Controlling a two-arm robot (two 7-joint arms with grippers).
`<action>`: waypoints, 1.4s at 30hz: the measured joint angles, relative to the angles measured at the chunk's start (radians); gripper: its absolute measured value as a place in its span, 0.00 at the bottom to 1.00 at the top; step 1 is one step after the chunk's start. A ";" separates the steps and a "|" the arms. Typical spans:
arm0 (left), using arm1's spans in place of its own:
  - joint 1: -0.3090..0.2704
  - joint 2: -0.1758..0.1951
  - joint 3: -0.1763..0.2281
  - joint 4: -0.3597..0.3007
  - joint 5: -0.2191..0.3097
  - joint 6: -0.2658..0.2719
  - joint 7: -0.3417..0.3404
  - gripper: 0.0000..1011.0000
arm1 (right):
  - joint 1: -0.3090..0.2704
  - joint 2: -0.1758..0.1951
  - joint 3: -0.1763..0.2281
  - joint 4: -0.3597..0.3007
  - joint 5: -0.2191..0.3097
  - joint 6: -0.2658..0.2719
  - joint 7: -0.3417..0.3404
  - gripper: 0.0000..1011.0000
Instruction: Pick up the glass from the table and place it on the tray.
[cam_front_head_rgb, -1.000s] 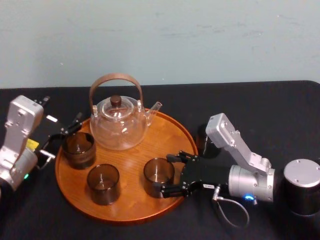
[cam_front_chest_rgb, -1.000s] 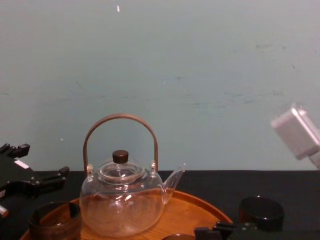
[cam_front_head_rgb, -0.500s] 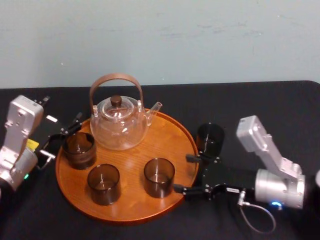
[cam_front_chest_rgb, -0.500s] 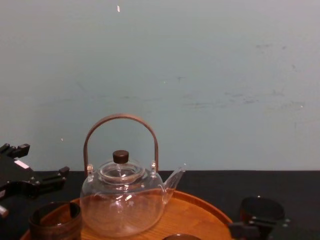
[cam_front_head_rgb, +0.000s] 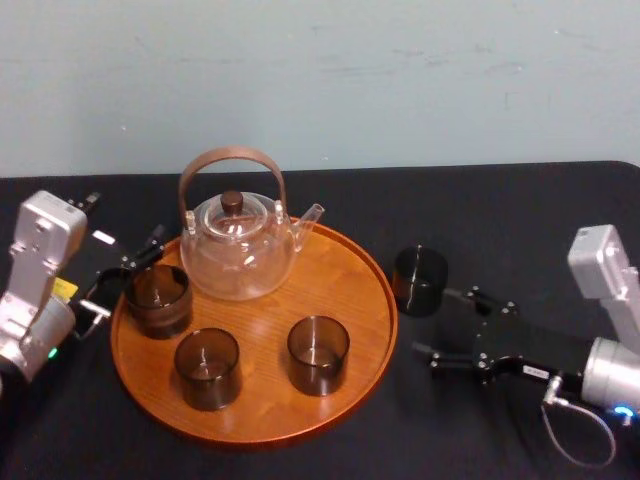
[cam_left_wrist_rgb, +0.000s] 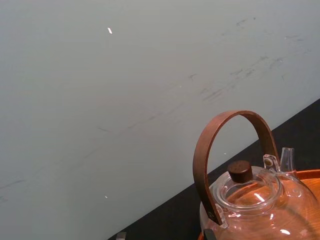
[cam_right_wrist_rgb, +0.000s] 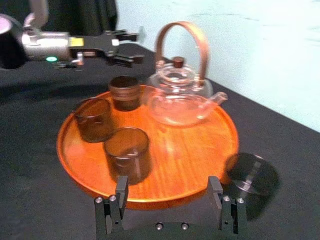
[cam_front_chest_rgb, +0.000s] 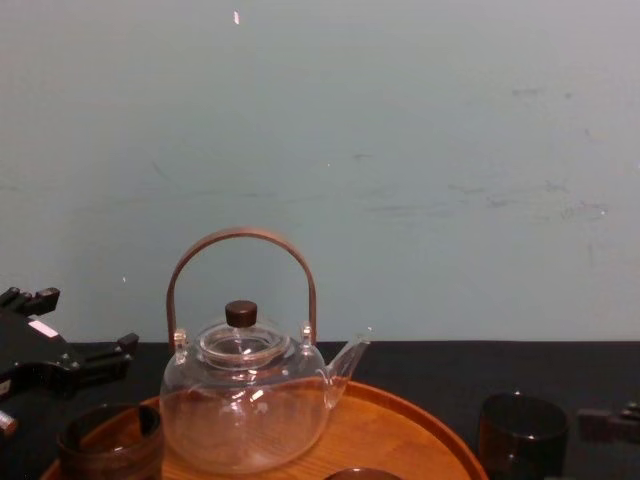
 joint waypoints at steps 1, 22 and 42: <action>0.000 0.000 0.000 0.000 0.000 0.000 0.000 0.99 | -0.006 0.002 0.008 -0.001 0.003 0.000 -0.005 0.99; 0.000 0.000 0.000 0.000 0.000 0.000 0.000 0.99 | -0.024 -0.078 0.116 0.047 -0.001 0.148 -0.207 0.99; 0.000 0.000 0.000 0.000 0.000 0.000 0.000 0.99 | 0.105 -0.146 0.056 0.147 -0.077 0.257 -0.190 0.99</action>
